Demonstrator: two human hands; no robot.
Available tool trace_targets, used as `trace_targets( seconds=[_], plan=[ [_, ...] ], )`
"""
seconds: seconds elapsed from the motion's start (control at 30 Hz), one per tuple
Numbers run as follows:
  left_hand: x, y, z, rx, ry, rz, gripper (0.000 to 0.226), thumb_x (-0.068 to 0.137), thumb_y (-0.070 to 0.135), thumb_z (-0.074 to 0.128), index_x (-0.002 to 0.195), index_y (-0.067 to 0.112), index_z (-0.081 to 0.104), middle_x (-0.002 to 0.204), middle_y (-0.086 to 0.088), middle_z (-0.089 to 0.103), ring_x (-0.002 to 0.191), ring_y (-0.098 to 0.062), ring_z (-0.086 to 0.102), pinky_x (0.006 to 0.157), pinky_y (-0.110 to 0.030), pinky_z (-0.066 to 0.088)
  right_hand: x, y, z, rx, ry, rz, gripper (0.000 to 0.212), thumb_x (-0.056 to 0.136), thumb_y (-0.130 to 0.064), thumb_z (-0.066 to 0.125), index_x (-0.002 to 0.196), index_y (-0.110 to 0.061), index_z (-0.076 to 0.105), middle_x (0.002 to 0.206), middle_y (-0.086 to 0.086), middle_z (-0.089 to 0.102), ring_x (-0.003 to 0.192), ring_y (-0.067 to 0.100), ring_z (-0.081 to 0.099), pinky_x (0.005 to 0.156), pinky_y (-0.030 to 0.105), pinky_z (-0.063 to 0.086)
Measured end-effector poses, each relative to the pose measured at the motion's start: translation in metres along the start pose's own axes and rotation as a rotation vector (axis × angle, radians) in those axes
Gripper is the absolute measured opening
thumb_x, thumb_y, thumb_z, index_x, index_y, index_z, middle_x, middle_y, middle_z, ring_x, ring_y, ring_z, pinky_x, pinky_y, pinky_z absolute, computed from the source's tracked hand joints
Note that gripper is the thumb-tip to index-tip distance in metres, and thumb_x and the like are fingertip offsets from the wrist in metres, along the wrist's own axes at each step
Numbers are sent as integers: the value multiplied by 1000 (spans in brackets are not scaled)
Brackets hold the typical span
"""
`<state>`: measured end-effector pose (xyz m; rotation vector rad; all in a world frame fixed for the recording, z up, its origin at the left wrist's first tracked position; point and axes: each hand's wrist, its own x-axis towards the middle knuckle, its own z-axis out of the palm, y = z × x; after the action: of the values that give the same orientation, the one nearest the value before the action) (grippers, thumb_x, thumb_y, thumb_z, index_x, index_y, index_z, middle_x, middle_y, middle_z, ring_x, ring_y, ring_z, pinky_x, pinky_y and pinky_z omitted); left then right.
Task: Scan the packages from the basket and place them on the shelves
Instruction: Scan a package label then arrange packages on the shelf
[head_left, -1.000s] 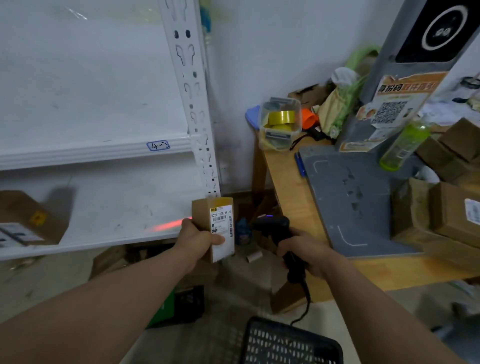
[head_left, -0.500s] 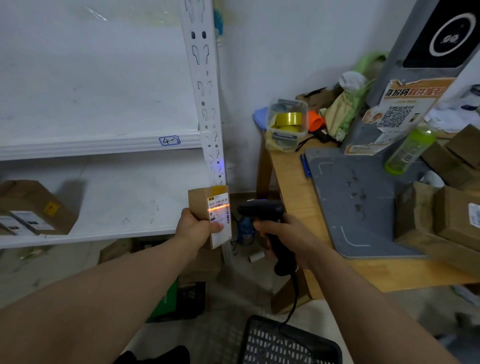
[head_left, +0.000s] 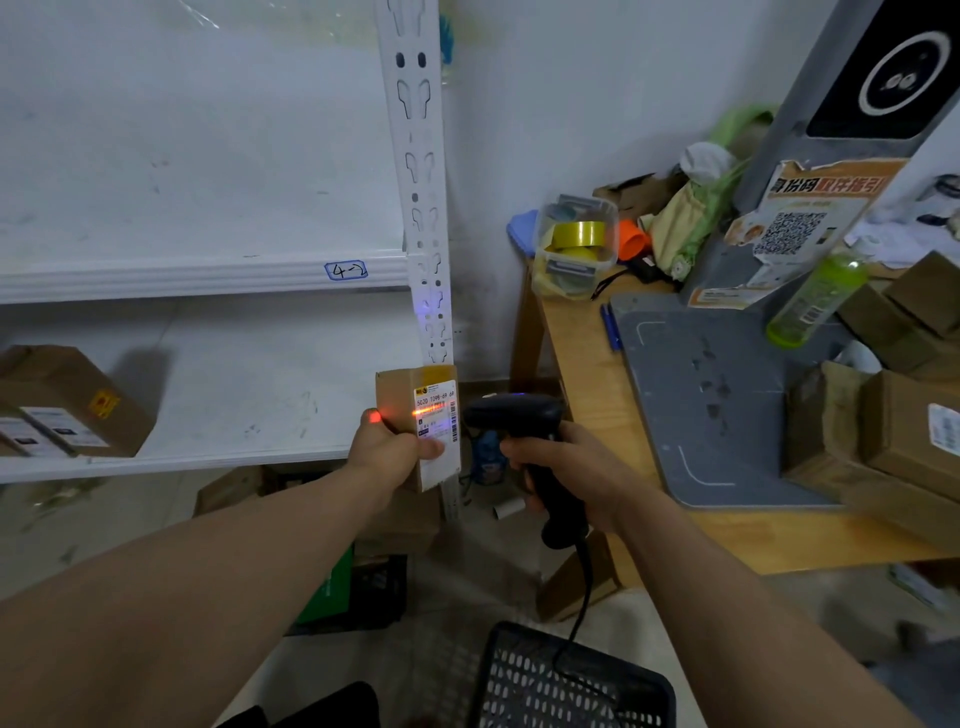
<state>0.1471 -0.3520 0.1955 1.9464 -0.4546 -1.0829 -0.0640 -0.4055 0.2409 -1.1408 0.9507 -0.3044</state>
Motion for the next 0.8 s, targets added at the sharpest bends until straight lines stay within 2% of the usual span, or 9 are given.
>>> trace_targets(
  seconds=[0.33, 0.53, 0.63, 0.7, 0.73, 0.8],
  plan=[
    [2, 0, -4, 20, -10, -1, 61, 79, 3, 81, 129, 16, 48, 135, -8, 59, 128, -38, 54, 103, -57, 49, 3, -1, 2, -22, 10, 10, 25, 89, -18, 72, 113, -16, 63, 83, 7, 65, 67, 20, 60, 64, 34, 52],
    [5, -1, -1, 32, -46, -3, 63, 77, 3, 82, 130, 14, 49, 134, -8, 61, 128, -36, 54, 104, -57, 48, 2, 0, -2, -2, 33, 1, 22, 90, -15, 72, 111, -15, 65, 80, 5, 65, 65, 16, 61, 58, 30, 53],
    [5, -2, 1, 25, -61, -16, 61, 78, 1, 81, 126, 12, 45, 135, -9, 59, 128, -35, 53, 105, -57, 46, 10, 5, -17, -88, 162, 20, 25, 89, -19, 74, 112, -19, 66, 87, 6, 68, 70, 19, 64, 59, 31, 54],
    [5, -3, 2, 19, -103, -32, 64, 78, -1, 81, 130, 12, 47, 135, -8, 60, 128, -34, 54, 106, -56, 46, 21, 11, -33, -317, 323, 41, 23, 89, -24, 75, 110, -21, 65, 94, 6, 70, 80, 23, 68, 64, 35, 59],
    [5, -3, 2, 19, -131, -43, 66, 77, -1, 81, 132, 13, 47, 135, -7, 61, 127, -33, 55, 106, -55, 47, 26, 15, -44, -442, 400, 54, 19, 88, -24, 74, 105, -21, 64, 95, 7, 69, 86, 25, 68, 72, 41, 61],
    [5, -3, 5, 26, -196, -64, 66, 76, -1, 81, 131, 15, 48, 133, -6, 63, 123, -30, 57, 104, -51, 48, 34, 25, -66, -581, 488, 116, 12, 89, -22, 69, 96, -18, 60, 88, 8, 65, 86, 29, 65, 79, 45, 58]
  ],
)
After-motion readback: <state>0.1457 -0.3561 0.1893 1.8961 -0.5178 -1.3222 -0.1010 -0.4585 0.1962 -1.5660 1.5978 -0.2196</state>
